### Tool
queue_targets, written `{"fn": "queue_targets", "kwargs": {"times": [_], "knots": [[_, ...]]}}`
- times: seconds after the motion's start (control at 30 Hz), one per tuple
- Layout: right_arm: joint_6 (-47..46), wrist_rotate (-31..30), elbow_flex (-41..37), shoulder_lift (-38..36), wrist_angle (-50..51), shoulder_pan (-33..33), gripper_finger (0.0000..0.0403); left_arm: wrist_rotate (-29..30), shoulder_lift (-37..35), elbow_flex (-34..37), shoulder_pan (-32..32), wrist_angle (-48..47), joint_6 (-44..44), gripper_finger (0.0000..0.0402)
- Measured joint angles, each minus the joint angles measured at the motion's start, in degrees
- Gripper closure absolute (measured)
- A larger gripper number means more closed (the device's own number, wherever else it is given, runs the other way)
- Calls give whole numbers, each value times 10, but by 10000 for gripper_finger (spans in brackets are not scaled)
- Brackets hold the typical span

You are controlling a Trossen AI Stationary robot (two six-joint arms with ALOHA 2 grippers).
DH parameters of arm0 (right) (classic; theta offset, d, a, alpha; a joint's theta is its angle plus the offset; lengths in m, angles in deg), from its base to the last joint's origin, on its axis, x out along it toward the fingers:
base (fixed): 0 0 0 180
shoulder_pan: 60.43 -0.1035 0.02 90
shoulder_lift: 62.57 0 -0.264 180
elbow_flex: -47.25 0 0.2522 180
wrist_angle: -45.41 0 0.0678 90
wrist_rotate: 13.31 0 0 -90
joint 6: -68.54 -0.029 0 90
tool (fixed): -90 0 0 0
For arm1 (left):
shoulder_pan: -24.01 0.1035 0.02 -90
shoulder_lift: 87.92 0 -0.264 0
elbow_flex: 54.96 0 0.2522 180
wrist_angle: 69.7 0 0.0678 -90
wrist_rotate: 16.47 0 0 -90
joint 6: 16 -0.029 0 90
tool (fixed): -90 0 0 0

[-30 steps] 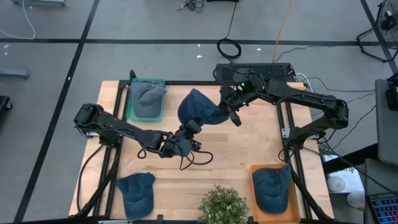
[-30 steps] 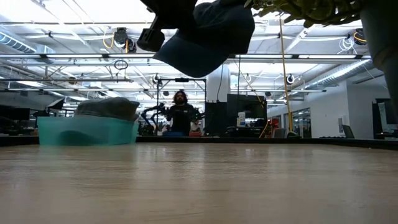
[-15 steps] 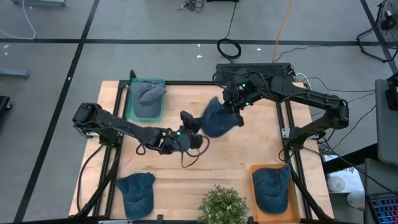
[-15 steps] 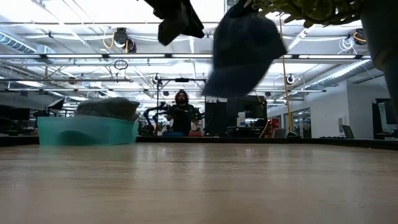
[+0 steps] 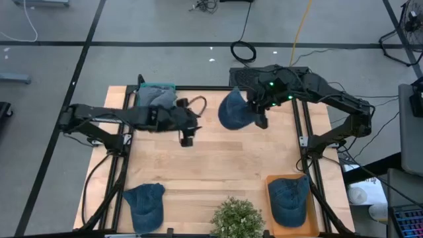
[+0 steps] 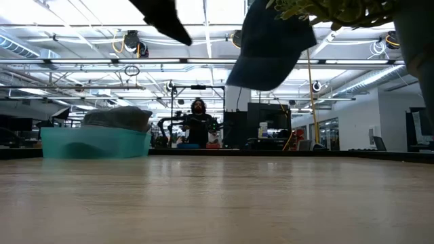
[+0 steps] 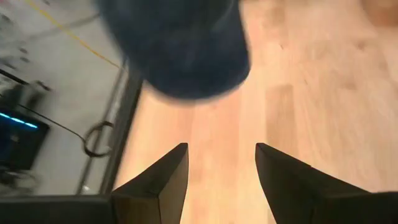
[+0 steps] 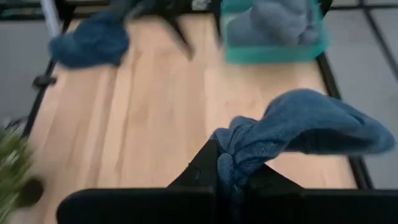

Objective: Pick & Place hat
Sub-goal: Put the top blue cap into the orange bin

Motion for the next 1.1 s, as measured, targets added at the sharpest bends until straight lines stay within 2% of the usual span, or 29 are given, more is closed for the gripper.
{"fn": "queue_targets", "kwargs": {"times": [0.17, 0.27, 0.4, 0.5, 0.63, 0.7, 0.9, 1.0, 1.1], "knots": [[2, 0, 20, -13, 94, -53, 402, -66, -64, 0, 42, -58, 4, 219], [-10, -5, 24, -31, 124, -94, 402, -125, -120, 0, 64, -55, 12, 222], [-38, -51, 25, -54, 149, -163, 402, -189, -206, 0, 89, -57, 21, 223], [-53, -43, 24, -78, 175, -215, 401, -181, -270, 0, 102, -57, 23, 222], [-106, -32, 25, -103, 186, -293, 402, -124, -336, -1, 110, -55, 50, 224], [-130, -38, 25, -110, 188, -339, 402, -113, -361, -1, 111, -54, 66, 224], [-202, -136, 25, -118, 188, -486, 402, -111, -408, -1, 111, -44, 72, 225], [-267, -200, 24, -110, 189, -560, 402, -111, -421, -1, 111, -44, 72, 225], [-350, -225, 24, -95, 192, -620, 402, -111, -427, 0, 111, -44, 72, 224]]}}
